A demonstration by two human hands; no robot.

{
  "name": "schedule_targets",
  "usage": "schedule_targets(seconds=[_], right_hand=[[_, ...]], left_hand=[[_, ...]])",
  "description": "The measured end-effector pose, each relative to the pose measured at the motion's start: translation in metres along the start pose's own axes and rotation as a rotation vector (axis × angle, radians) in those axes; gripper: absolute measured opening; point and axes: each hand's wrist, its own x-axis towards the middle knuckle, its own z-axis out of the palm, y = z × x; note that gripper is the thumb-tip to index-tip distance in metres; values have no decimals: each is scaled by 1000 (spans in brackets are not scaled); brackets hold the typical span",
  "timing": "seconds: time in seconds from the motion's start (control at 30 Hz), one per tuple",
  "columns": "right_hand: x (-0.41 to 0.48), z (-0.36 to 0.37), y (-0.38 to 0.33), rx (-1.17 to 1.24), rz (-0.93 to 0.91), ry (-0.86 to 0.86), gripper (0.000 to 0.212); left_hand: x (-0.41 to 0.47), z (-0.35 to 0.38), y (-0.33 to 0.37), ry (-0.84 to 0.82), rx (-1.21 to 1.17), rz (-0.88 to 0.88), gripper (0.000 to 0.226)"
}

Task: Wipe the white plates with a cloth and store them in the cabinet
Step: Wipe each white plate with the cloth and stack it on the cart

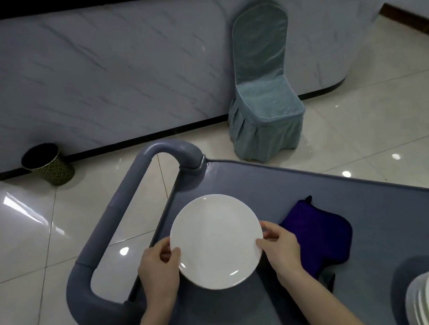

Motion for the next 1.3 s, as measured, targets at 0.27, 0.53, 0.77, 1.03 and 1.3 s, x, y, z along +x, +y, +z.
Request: schedule_targets(seconds=[0.27,0.53,0.77,1.03,1.3], right_hand=[[0,-15,-1,-48,-40,-80,31],[-25,-110,5,23,-116,9,23],[-62,-258,36,-149,-132,279,23],[-101,-385,100,-413,28,464,44],[-110,-420,136,-359,134,350,57]], left_hand=[[-8,3,7,28,146,68,38],[-74,75,56,-253,147,387,27],[-167,167,108,-642,36,395,20],[-252,248,141,-812,112,450,19],[-275,280,138,-750,230,420,33]])
